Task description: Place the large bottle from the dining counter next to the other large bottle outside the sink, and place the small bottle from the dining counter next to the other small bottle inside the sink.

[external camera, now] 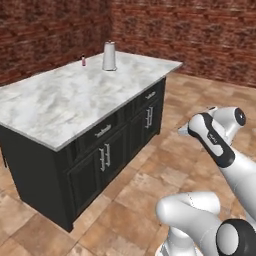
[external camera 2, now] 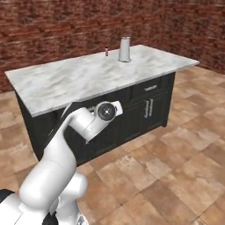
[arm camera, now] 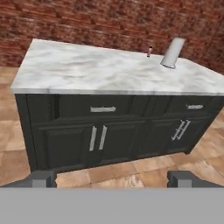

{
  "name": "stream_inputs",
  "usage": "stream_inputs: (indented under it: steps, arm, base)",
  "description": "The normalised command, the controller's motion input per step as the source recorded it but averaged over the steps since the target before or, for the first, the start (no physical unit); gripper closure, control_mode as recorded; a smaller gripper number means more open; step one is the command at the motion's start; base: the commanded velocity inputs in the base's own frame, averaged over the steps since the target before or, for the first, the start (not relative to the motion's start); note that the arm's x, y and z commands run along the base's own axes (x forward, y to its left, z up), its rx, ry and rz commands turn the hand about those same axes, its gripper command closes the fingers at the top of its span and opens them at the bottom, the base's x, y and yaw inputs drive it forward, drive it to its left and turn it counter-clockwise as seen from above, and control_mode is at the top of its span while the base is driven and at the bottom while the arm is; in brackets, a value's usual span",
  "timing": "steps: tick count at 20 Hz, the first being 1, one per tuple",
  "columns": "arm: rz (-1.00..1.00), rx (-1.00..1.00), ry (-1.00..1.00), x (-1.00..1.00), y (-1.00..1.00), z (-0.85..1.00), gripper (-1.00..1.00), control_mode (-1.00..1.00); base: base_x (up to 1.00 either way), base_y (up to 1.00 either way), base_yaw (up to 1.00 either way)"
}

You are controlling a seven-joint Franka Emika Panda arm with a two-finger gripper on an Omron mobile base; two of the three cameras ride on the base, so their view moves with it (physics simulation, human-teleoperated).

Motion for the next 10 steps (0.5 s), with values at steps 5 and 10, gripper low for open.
stream_inputs:
  steps: [5, 10]
  arm:
    - [0.00, 0.00, 0.00, 0.00, 0.00, 0.00, -1.00, 1.00]
    - [0.00, 0.00, 0.00, 0.00, 0.00, 0.00, -1.00, 1.00]
  base:
    - [0.01, 0.24, 0.38]
    - [0.02, 0.31, 0.40]
